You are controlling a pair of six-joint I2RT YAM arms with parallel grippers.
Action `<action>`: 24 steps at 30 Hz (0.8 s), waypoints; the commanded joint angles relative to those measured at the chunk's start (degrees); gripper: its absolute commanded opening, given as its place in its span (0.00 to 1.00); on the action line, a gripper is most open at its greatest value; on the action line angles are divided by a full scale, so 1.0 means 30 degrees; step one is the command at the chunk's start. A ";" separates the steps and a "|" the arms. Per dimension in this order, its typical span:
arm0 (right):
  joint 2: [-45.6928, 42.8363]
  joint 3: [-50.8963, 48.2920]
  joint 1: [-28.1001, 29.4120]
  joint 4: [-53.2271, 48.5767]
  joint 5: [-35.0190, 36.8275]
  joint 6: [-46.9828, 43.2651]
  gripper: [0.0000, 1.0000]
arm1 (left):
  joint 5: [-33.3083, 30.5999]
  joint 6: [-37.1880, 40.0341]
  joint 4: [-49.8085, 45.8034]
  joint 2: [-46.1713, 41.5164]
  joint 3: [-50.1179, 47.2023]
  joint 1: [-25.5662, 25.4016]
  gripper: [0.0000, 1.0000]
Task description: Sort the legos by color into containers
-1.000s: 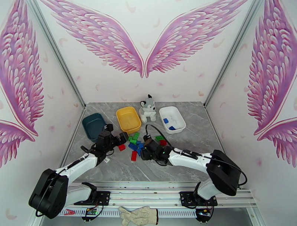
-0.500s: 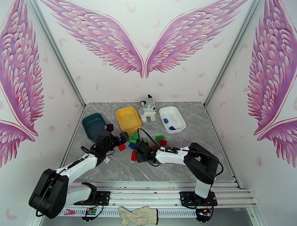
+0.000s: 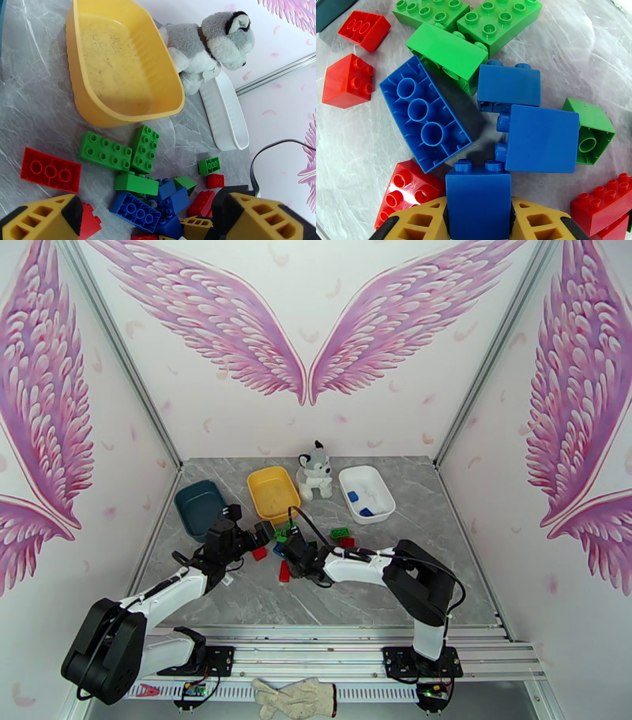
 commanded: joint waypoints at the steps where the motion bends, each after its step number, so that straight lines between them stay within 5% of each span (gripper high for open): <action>1: -0.0519 -0.0112 -0.0161 -0.0252 0.0309 -0.0105 0.37 | 0.0223 0.0016 0.0374 -0.0039 -0.0100 -0.0233 0.99; 12: -0.5589 -0.3871 -0.3085 0.1010 -0.0993 0.0397 0.26 | -0.0269 0.1056 0.0160 0.0897 0.0952 -0.2428 0.99; 24: -0.9682 -0.5524 -1.0856 0.1817 -0.1761 0.1263 0.26 | 0.0461 0.3708 -0.0575 0.4259 0.4260 -0.6277 0.98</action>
